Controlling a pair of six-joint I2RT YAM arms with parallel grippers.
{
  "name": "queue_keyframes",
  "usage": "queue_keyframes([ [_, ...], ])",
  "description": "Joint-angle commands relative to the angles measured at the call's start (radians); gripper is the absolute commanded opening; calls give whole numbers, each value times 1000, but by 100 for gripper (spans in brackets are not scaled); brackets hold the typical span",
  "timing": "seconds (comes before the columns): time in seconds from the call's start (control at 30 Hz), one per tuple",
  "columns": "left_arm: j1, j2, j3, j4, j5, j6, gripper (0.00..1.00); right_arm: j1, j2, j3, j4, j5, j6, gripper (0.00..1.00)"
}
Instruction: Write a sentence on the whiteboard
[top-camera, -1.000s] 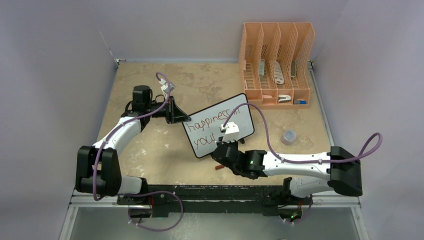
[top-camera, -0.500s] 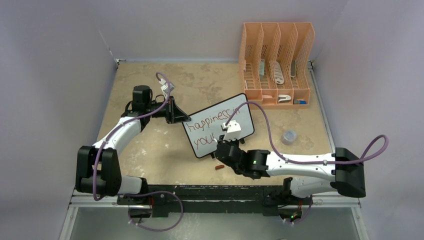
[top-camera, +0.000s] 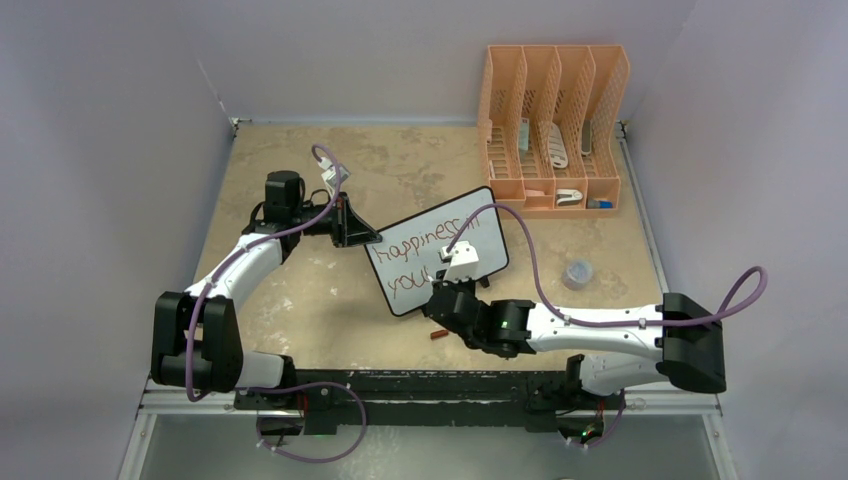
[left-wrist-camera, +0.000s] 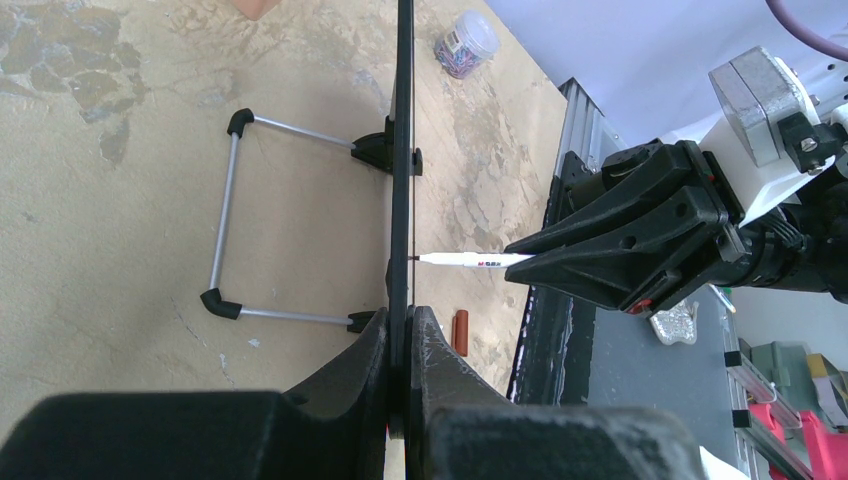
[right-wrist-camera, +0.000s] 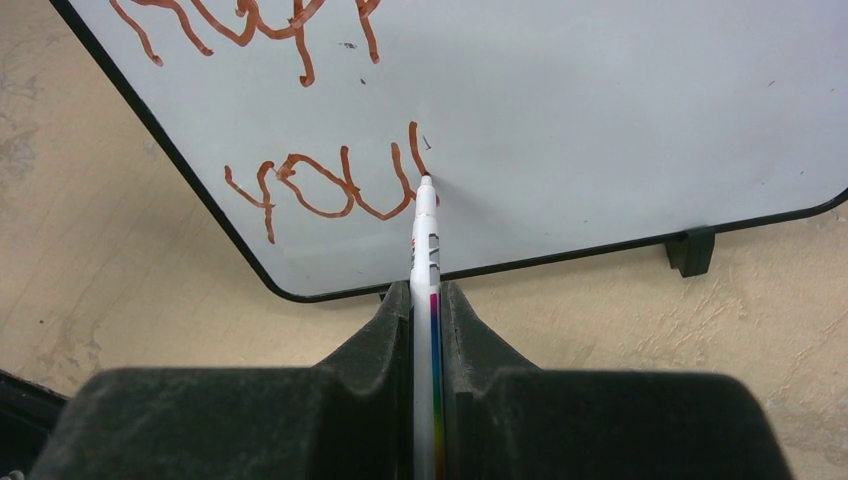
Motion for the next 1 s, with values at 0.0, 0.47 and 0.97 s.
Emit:
queue_keyframes([
  [0.0, -14, 20, 0, -48, -75, 41, 0, -1, 0, 19, 40, 57, -11, 0],
  [0.47, -14, 20, 0, -49, -74, 41, 0, -8, 7, 32, 64, 77, -32, 0],
  [0.97, -14, 18, 0, -51, -75, 44, 0, -31, -10, 19, 51, 96, -14, 0],
])
